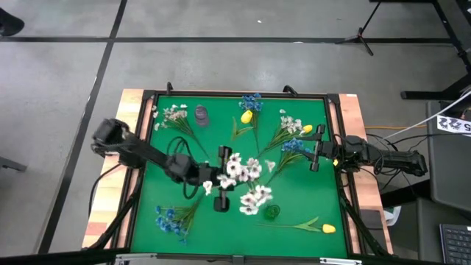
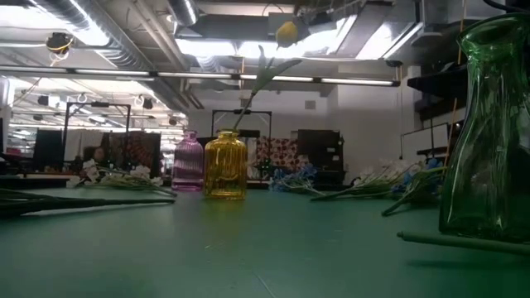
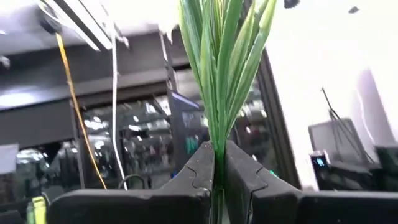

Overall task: Sort flowers into vase by color
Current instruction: Put the bottom white flowers into the green vase

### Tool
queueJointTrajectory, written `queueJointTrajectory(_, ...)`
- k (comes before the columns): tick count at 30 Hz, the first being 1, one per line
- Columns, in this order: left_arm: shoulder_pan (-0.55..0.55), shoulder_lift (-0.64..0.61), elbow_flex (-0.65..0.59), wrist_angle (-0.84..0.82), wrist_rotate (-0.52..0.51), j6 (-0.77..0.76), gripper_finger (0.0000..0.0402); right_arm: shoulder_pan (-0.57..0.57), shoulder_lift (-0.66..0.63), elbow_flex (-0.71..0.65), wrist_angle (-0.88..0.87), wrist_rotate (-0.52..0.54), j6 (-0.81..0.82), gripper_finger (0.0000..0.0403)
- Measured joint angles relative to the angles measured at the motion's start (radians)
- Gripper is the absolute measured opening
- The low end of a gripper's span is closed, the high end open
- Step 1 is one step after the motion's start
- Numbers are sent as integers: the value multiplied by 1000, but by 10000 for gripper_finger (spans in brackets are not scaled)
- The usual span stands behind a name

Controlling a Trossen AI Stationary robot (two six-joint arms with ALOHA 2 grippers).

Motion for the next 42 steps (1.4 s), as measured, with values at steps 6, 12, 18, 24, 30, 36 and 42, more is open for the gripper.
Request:
queueJointTrajectory(6, 40, 166, 0, 277, 30, -93, 8, 0, 0, 0, 0, -1, 0, 198)
queueJointTrajectory(12, 57, 259, 22, 334, 33, -207, 11, 0, 0, 0, 0, -1, 1, 198)
queueJointTrajectory(18, 53, 338, 115, 321, 36, -236, 8, 0, 0, 0, 0, -2, 1, 198)
queueJointTrajectory(24, 57, 436, 208, 319, 42, -352, 12, 0, 0, 0, 0, -2, 1, 198)
queueJointTrajectory(30, 54, 484, 257, 319, 43, -494, 13, 0, 0, 0, -1, -2, 1, 198)
queueJointTrajectory(36, 27, 484, 280, 272, 44, -524, 14, 0, 0, 0, -1, -2, 0, 198)
queueJointTrajectory(42, 19, 484, 335, 174, 44, -492, 15, 0, 0, 0, -1, -9, 0, 198)
